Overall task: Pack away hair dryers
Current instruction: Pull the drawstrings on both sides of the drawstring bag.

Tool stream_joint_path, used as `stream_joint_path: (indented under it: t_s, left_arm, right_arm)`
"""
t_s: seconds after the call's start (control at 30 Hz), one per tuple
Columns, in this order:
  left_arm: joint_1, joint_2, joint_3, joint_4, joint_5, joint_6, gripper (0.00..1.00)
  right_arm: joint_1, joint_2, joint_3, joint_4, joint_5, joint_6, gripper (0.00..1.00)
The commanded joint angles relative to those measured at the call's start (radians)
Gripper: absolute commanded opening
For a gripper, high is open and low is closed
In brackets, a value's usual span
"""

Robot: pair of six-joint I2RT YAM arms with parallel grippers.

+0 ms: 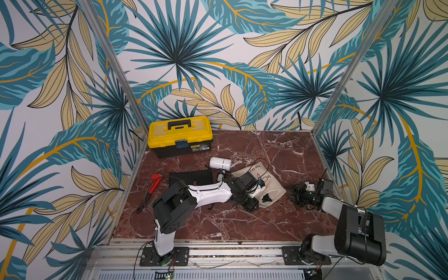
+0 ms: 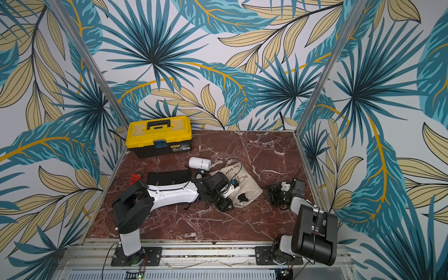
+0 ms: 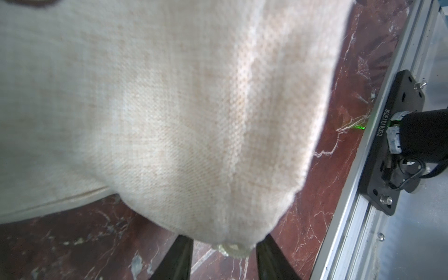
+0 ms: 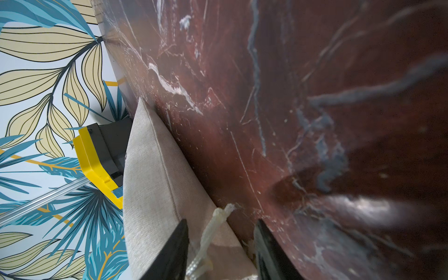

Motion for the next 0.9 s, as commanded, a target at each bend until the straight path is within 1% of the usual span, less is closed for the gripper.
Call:
stream_joint_path:
  t_s: [0.0,0.1,0.17,0.3,0.4,0.43,0.5,0.57,0.87]
  left_arm:
    - [-0.001,0.014,-0.028,0.026,0.016,0.012,0.34]
    - [-0.001,0.006,-0.037,0.026,0.015,0.016,0.27]
    - [-0.001,0.002,-0.043,0.027,0.020,0.018,0.25]
    - [-0.001,-0.011,-0.059,0.035,0.040,0.019,0.25]
    - [-0.002,-0.014,-0.072,0.042,0.040,0.020,0.30]
    - [-0.001,-0.013,-0.071,0.042,0.039,0.020,0.30]
    - [-0.002,-0.007,-0.069,0.042,0.041,0.020,0.30]
    - [-0.001,-0.002,-0.064,0.042,0.040,0.020,0.26]
    - [-0.001,0.001,-0.055,0.070,0.049,0.005,0.27]
  right_arm:
    - [-0.002,-0.004,0.003,-0.013,0.002,-0.003,0.45]
    - [-0.002,-0.002,0.009,-0.010,0.004,0.003,0.45]
    - [-0.002,0.000,0.013,-0.009,0.003,0.006,0.45]
    - [-0.001,0.001,0.014,-0.003,-0.001,0.011,0.45]
    - [-0.002,0.002,0.013,-0.004,-0.002,0.008,0.45]
    - [-0.003,0.004,0.013,-0.003,-0.001,0.008,0.45]
    - [-0.003,0.002,0.014,-0.002,0.000,0.012,0.45]
    - [-0.002,0.000,0.017,-0.001,0.000,0.014,0.45]
    - [-0.002,0.009,0.014,0.006,-0.002,0.017,0.45]
